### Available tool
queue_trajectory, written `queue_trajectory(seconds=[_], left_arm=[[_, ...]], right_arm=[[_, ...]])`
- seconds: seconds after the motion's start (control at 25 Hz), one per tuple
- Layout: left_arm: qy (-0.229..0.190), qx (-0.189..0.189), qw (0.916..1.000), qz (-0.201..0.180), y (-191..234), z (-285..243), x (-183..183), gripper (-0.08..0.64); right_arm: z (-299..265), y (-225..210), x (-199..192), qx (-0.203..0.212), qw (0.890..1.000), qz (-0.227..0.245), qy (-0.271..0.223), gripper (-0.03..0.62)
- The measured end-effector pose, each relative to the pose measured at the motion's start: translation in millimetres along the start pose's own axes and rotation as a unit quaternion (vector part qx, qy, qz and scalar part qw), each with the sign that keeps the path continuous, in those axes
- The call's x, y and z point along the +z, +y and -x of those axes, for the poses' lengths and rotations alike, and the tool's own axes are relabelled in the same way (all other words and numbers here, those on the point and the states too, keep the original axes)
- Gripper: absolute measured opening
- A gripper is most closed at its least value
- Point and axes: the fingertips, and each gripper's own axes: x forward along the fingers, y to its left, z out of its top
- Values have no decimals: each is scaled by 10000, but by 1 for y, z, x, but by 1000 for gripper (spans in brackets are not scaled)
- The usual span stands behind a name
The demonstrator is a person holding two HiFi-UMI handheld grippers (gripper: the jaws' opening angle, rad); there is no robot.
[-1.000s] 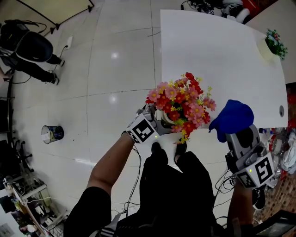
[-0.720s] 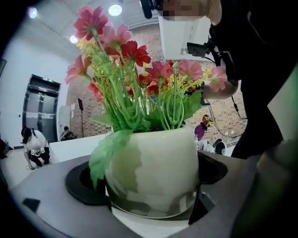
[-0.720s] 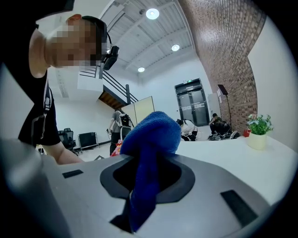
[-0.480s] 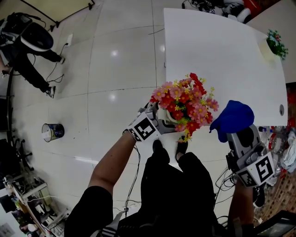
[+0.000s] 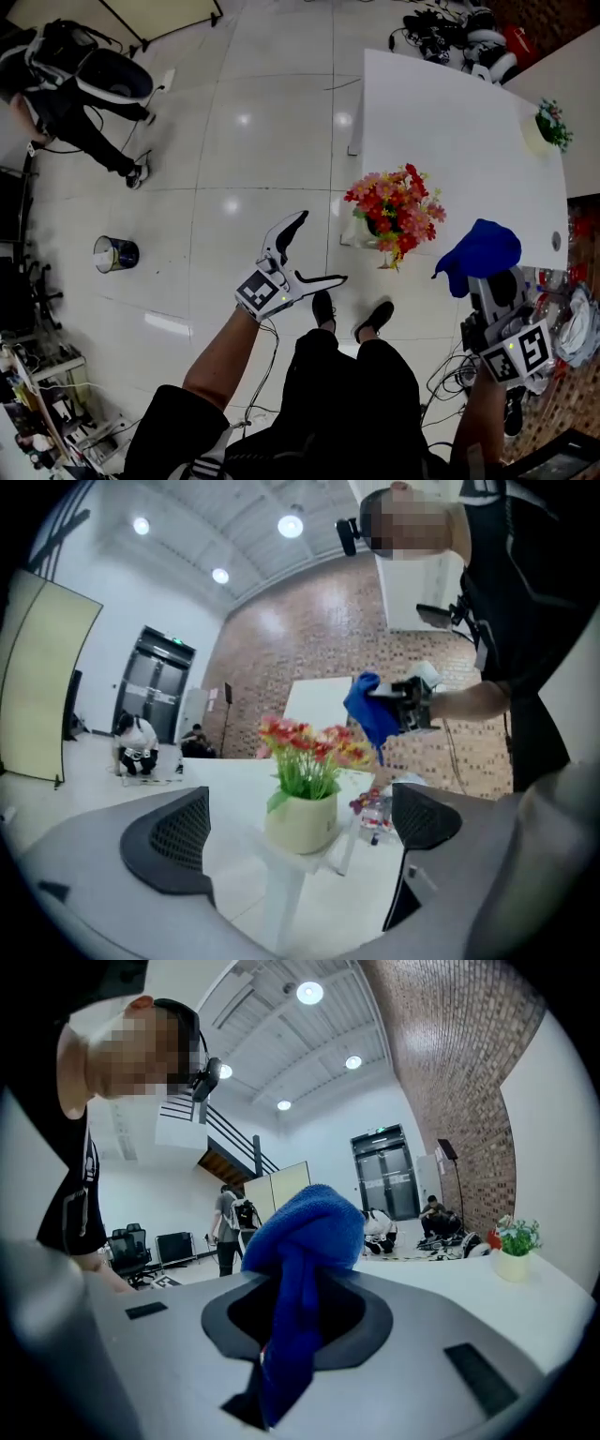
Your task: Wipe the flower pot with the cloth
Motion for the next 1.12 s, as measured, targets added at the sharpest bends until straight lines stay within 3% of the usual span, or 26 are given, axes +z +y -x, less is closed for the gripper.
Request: queue_trajectory(seconds=[0.24,0.36,0.48,0.52,0.64,0.76,0.8,0.84,0.96,1.04,1.12], left_arm=[[-975,617,9919,524,-79,72,89,544],[-1335,1184,9829,448,-128,86,122,539],[-1689,1417,9741,498,-179,88,147,395],[-1786,1458,9718,492,-196,89,154,381],[-1760,1756,9685,155,-237,95,176,271],[-1867,1731,9660,446,-269,103,197,265],[-1924,1657,9656,556,-282,109,204,215],[-1934,1614,9663,537,-297,114,210,168],[-1849,1739,9670,237,-331,133,224,140],[-1866,1871,9641,269,-341,150,228,33],[-1750,1919,9654,250,-348,170,229,5]], right_arm=[[45,45,35,395,9980,176,-464,64],[84,67,42,812,9939,534,-517,64],[136,66,47,927,9925,363,-712,66],[155,67,47,936,9922,356,-749,66],[194,78,48,1078,9910,427,-674,66],[214,92,53,1158,9907,379,-604,64],[222,100,54,1190,9904,355,-608,64],[230,109,54,1227,9899,342,-617,64],[251,134,52,1253,9895,323,-645,64],[257,154,50,1264,9894,311,-644,64],[261,180,47,1266,9894,329,-633,64]])
